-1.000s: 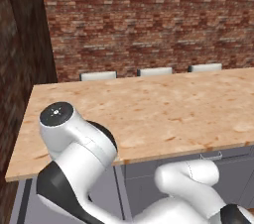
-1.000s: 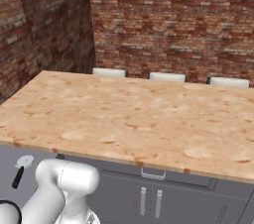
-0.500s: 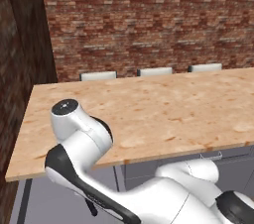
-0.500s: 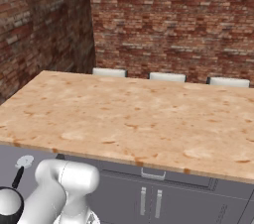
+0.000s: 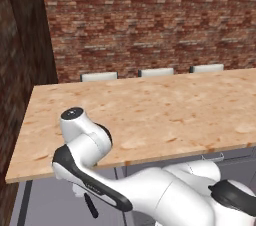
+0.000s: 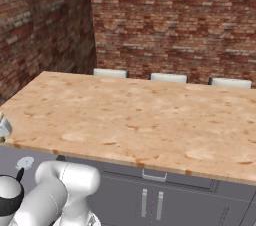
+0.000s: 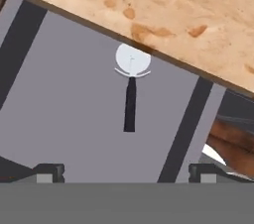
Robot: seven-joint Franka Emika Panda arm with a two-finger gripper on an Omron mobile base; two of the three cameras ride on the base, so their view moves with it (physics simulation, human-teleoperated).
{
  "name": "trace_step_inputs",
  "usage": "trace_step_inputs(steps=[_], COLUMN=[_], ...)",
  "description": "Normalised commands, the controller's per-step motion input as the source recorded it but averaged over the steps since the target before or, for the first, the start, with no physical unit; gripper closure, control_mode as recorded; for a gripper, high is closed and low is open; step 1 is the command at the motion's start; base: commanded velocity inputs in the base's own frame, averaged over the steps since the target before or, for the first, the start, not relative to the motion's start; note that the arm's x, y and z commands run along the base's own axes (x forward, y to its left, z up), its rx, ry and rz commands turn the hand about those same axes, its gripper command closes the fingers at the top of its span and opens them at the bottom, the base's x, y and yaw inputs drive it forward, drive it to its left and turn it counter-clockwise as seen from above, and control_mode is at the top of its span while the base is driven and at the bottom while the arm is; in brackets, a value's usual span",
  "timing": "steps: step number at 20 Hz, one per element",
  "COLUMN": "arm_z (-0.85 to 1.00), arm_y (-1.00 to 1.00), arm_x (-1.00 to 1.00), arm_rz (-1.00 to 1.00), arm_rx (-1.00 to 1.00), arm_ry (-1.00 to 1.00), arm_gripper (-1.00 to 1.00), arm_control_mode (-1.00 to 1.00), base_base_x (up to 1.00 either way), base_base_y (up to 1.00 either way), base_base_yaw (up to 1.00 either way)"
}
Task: Take the pizza cutter from the drawer on the left and place it on the dining counter for cutting.
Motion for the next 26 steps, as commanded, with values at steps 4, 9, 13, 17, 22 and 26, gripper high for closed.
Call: trace_step_inputs(steps=[4,9,13,17,22,26], arm_z=[-0.94,-0.88,-0.7,-0.59,-0.53,-0.43], arm_y=[0.0,0.0,0.0,-0.03,0.0,0.0], arm_x=[0.18,0.02,0.0,0.0,0.01,0.0], arm_rz=[-0.21,-0.19,-0.13,-0.08,-0.05,-0.04], arm_rx=[0.0,0.02,0.03,0.0,0.0,0.0], arm_ry=[0.02,0.07,0.08,0.01,0.0,0.02], arm_gripper=[-1.0,-1.0,-1.0,-1.0,-1.0,-1.0], arm_control_mode=[-1.0,-1.0,-1.0,-1.0,-1.0,-1.0], base_base_x=[0.0,0.0,0.0,0.0,0.0,0.0], base_base_y=[0.0,0.0,0.0,0.0,0.0,0.0], base_base_yaw=[0.0,0.0,0.0,0.0,0.0,0.0])
